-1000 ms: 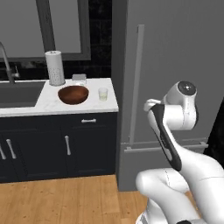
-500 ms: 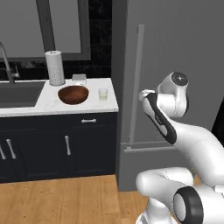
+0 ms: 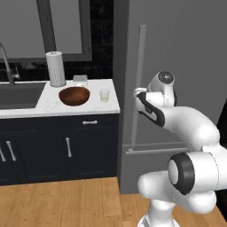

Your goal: Grab a lemon wedge from the fridge and one ice cube from the ice bowl, and put them in the glass of lemonade.

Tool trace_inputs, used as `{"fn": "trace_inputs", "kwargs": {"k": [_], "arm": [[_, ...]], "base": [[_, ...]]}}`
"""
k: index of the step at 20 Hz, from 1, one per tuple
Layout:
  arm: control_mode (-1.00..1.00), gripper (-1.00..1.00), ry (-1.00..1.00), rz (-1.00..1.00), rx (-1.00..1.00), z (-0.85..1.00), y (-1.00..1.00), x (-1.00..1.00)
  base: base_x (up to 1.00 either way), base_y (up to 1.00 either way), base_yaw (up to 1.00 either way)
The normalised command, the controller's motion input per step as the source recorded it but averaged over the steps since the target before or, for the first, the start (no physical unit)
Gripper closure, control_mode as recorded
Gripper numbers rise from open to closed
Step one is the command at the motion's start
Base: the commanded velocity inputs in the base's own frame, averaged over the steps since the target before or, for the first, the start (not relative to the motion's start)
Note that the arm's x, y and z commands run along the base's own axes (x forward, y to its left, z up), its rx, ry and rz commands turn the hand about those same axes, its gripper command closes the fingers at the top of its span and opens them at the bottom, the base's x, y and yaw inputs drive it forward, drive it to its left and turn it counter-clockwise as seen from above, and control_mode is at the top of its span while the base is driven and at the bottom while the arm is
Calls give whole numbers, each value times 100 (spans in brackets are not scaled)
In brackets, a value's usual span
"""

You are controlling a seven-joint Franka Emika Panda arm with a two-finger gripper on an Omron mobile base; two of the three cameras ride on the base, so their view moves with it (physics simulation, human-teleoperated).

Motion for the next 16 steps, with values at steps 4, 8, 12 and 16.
{"fn": "trace_inputs", "kwargs": {"k": [4, 8, 12, 16], "arm": [[-100, -100, 0, 0, -5, -20, 5, 58], [-100, -100, 0, 0, -3, -21, 0, 61], [-100, -100, 0, 0, -3, -15, 0, 61], [-100, -100, 0, 0, -2, -12, -1, 53]], "base": [[0, 0, 0], [0, 0, 0], [0, 0, 0], [0, 0, 0]]}}
